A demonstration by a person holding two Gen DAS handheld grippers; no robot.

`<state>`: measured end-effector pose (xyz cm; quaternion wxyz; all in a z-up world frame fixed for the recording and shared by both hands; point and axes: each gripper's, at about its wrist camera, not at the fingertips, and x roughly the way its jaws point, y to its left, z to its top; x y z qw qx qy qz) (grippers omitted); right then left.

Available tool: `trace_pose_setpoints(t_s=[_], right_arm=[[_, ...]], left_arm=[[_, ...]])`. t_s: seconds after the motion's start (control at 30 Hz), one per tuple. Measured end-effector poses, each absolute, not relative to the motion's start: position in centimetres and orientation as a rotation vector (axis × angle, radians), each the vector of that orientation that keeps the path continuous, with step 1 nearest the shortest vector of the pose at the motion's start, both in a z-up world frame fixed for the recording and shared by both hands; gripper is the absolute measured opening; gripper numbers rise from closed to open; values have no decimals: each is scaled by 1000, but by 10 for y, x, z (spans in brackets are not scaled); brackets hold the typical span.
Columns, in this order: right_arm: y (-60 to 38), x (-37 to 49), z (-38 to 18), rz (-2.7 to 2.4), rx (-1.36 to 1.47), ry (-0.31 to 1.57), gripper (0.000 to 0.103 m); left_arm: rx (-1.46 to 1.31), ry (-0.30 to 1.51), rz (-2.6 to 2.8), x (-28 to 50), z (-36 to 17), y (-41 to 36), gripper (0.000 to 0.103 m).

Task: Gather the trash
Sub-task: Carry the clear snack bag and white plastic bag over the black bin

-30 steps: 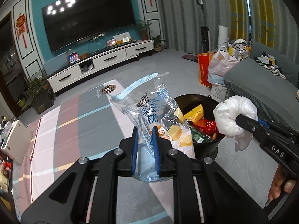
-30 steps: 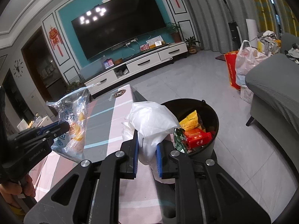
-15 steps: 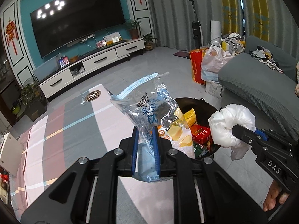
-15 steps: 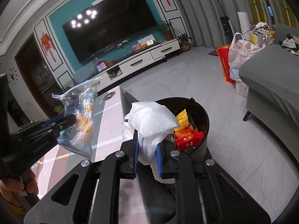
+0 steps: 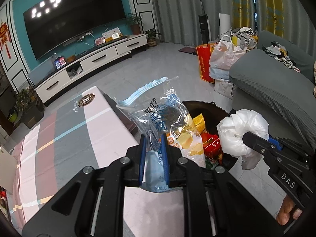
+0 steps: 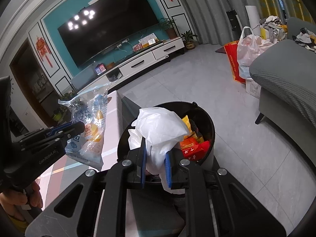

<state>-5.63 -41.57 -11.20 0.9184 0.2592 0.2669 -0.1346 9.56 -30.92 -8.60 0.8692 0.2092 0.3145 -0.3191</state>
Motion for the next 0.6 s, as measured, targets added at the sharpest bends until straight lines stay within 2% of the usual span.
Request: trace_pose_setpoints(t_s=[0.6], right_arm=[[-429,-23,-134,-275,541,611,17]], left_arm=[[485,737,-661,124,-121,-342,17]])
